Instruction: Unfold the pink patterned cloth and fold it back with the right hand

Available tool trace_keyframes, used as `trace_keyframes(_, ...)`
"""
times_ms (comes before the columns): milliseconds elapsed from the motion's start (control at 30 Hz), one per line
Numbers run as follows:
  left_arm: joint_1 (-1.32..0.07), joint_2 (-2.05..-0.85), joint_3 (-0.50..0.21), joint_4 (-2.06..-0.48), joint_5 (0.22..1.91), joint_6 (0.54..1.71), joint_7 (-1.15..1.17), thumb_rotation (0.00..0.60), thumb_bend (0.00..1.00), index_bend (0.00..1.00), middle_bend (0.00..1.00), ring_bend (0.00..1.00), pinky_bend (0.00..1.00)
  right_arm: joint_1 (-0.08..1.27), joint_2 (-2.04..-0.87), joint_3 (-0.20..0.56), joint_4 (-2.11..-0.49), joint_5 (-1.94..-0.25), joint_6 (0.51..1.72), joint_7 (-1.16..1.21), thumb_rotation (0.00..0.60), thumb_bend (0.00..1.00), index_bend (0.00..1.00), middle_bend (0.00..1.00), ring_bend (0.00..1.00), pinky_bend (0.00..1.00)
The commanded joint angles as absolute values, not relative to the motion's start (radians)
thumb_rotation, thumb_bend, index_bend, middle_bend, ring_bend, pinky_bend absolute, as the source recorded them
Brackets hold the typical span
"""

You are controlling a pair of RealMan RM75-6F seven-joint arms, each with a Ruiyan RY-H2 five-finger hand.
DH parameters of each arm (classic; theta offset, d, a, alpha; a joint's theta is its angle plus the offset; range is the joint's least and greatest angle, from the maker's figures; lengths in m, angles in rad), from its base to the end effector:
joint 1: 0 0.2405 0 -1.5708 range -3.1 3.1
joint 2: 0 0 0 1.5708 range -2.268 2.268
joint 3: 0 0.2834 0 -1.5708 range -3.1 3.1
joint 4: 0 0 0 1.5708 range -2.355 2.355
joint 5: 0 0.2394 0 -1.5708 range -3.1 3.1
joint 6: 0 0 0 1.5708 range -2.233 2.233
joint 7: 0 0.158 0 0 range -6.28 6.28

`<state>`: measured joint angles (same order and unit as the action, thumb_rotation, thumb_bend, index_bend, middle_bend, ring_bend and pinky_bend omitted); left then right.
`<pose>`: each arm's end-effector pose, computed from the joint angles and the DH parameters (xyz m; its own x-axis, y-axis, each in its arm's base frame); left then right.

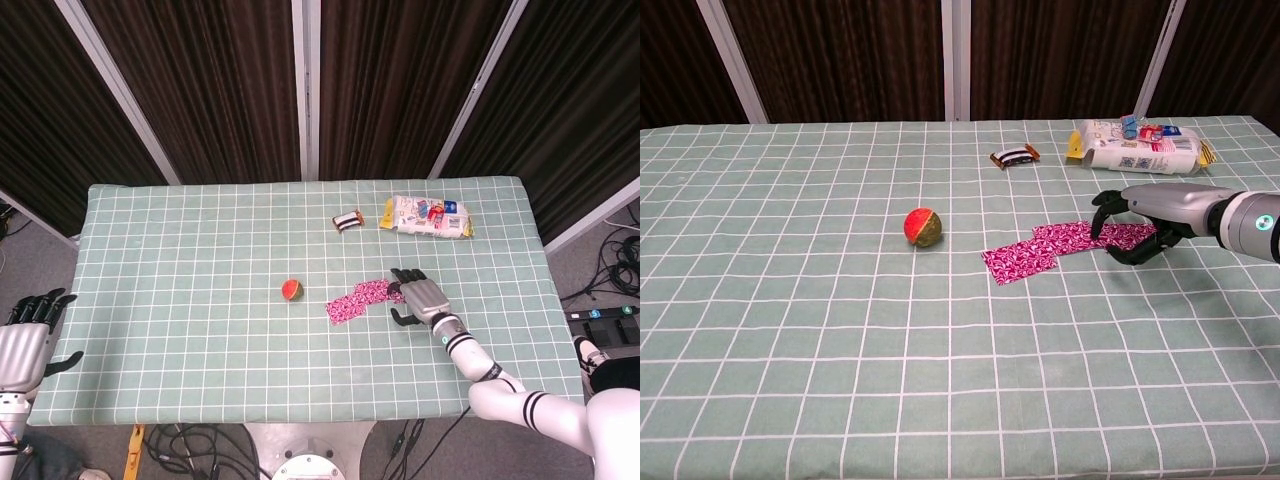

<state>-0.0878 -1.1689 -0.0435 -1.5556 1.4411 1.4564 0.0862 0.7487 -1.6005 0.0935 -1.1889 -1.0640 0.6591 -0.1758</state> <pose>-0.3648 0.1994 0.1307 0.4726 0.0395 0.8804 0.8793 0.0464 -0.4741 -0.2544 -0.3922 -0.0844 0.4741 -0.5178 0.7122 -0.8805 -0.2762 0.3854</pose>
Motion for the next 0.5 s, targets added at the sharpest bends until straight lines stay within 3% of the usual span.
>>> trace_keyframes(33, -0.087, -1.169, -0.043, -1.554, 1.439, 1.455, 0.084, 0.600, 0.04, 0.25, 0.25, 0.19, 0.16, 0.753, -1.603, 0.094, -1.190, -1.057, 0.661, -0.191, 0.385, 0.44, 0.28, 0.00, 0.00, 0.00)
trace_keyframes(167, -0.082, -1.172, -0.041, -1.548, 1.438, 1.458, 0.074, 0.600, 0.04, 0.25, 0.25, 0.19, 0.16, 0.736, -1.583, 0.102, -1.196, -1.058, 0.704, -0.188, 0.417, 0.39, 0.28, 0.00, 0.00, 0.00)
trace_keyframes(333, -0.088, -1.175, -0.043, -1.546, 1.440, 1.451, 0.073, 0.600, 0.04, 0.25, 0.25, 0.19, 0.16, 0.719, -1.565, 0.106, -1.173, -1.058, 0.750, -0.210, 0.428, 0.10, 0.27, 0.00, 0.00, 0.00)
trace_keyframes(500, -0.087, -1.175, -0.042, -1.549, 1.445, 1.456, 0.075, 0.600, 0.04, 0.25, 0.25, 0.19, 0.16, 0.724, -1.585, 0.110, -1.133, -1.039, 0.730, -0.219, 0.436, 0.06, 0.27, 0.00, 0.00, 0.00)
